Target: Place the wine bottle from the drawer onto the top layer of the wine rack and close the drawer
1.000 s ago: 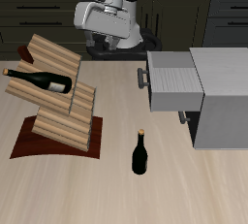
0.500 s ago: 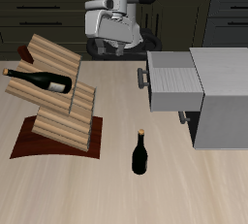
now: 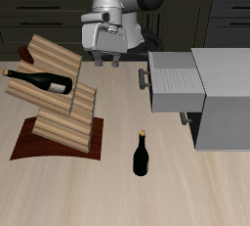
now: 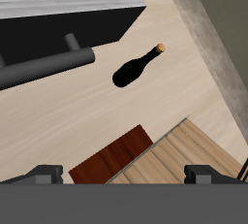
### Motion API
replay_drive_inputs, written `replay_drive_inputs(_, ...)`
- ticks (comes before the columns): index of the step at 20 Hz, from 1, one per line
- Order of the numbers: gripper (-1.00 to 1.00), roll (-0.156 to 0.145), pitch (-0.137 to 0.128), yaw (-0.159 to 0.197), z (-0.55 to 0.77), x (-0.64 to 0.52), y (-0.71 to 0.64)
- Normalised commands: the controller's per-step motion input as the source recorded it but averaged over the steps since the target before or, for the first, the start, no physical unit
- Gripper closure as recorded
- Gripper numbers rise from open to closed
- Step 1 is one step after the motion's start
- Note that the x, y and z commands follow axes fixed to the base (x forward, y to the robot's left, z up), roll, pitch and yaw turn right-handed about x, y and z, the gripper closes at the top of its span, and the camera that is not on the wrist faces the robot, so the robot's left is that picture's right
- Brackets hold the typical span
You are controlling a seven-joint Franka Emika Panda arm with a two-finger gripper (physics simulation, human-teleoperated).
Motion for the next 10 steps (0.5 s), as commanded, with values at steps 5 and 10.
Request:
replay_drive_inputs(5, -1.00, 0.011, -0.018, 0.037, -0.10, 0.11, 0.03)
replay_drive_inputs(10, -1.00, 0.003, -0.033, -0.016, -0.04, 0.16, 0.05)
